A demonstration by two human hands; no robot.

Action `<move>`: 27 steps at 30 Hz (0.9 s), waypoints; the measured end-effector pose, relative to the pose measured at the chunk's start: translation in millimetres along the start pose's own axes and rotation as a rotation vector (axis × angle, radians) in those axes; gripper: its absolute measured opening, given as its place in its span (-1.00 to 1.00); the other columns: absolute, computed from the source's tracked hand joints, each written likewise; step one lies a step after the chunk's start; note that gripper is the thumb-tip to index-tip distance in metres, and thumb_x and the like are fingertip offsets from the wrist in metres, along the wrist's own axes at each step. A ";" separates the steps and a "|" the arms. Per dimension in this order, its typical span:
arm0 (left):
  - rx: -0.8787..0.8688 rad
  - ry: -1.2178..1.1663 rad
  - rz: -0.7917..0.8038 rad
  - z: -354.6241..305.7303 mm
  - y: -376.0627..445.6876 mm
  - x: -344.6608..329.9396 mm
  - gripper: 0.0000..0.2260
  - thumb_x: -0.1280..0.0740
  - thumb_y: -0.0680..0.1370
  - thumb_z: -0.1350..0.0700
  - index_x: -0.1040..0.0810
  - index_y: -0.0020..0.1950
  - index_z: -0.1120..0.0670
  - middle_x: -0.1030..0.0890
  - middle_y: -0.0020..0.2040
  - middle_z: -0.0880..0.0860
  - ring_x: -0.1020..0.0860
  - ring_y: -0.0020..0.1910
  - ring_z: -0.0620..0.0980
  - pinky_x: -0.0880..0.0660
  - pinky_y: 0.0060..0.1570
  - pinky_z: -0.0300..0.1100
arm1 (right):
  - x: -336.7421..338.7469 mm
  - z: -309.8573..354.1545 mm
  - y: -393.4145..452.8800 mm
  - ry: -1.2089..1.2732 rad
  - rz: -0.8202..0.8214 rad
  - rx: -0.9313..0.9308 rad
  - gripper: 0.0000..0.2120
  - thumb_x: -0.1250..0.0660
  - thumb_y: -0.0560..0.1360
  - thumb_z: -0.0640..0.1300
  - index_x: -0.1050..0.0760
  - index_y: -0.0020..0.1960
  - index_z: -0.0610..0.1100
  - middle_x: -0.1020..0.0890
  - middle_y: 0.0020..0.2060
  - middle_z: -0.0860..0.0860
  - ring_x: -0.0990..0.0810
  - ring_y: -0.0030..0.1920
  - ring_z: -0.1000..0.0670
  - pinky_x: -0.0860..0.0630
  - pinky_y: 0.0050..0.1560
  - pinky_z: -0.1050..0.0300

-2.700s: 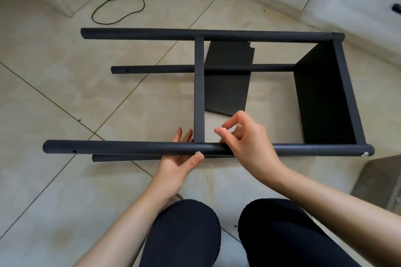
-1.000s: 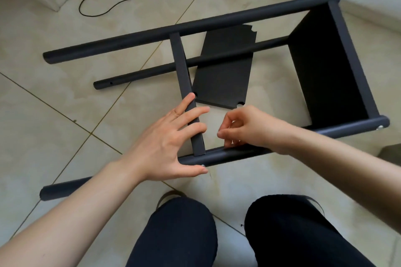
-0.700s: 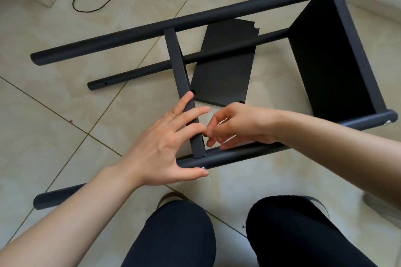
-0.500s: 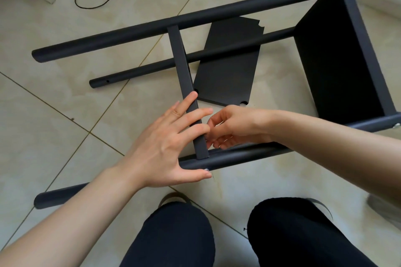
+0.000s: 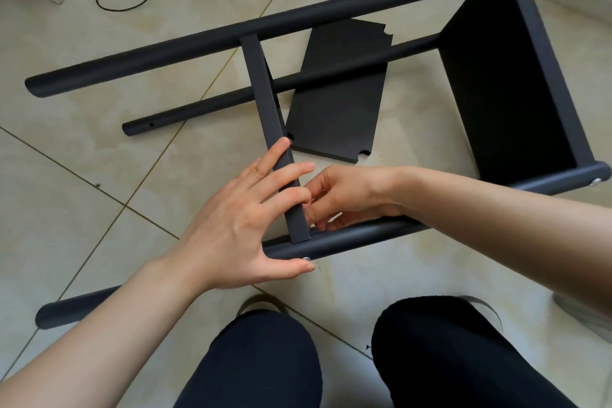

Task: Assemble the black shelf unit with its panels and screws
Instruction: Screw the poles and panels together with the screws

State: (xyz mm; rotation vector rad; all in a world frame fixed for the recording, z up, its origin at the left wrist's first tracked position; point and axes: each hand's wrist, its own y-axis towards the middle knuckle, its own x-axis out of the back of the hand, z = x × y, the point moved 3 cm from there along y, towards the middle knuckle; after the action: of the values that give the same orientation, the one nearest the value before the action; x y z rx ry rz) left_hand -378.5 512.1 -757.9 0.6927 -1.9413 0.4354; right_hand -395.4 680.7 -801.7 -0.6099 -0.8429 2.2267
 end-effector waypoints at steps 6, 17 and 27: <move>0.001 -0.007 0.000 -0.5 0.6 0.1 -0.41 -0.37 0.41 -0.39 -0.54 0.25 0.00 -0.32 0.55 -0.05 0.01 0.64 0.04 -0.28 0.36 -0.09 | 0.0 0.0 0.6 -0.003 0.025 -0.002 -0.89 -0.37 0.52 -0.35 -0.59 -0.15 -0.21 -0.65 -0.27 -0.05 -0.60 -0.29 0.07 -0.54 -0.16 0.21; -0.004 -0.034 -0.007 -0.2 0.3 -0.4 -0.43 -0.40 0.39 -0.35 -0.54 0.21 0.02 -0.32 0.55 -0.04 0.01 0.64 0.07 -0.35 0.38 0.00 | 0.3 2.7 8.7 -0.001 0.120 -0.152 -0.88 -0.34 0.54 -0.30 -0.59 -0.14 -0.15 -0.65 -0.29 -0.01 -0.59 -0.30 0.07 -0.55 -0.19 0.23; -0.002 -0.051 -0.008 -1.7 1.4 0.0 -0.43 -0.42 0.38 -0.33 -0.55 0.21 0.04 -0.33 0.54 -0.03 0.01 0.64 0.05 -0.38 0.34 -0.03 | 4.7 1.3 7.0 0.007 0.105 -0.195 -0.73 -0.35 0.56 -0.26 -0.63 -0.30 -0.12 -0.63 -0.32 -0.02 -0.55 -0.31 0.05 -0.51 -0.18 0.19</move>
State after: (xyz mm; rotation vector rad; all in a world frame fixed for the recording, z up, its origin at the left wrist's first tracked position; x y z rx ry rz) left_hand -378.2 514.1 -757.1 0.7158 -1.9861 0.4142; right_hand -402.2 679.6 -806.7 -0.7689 -1.0550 2.2501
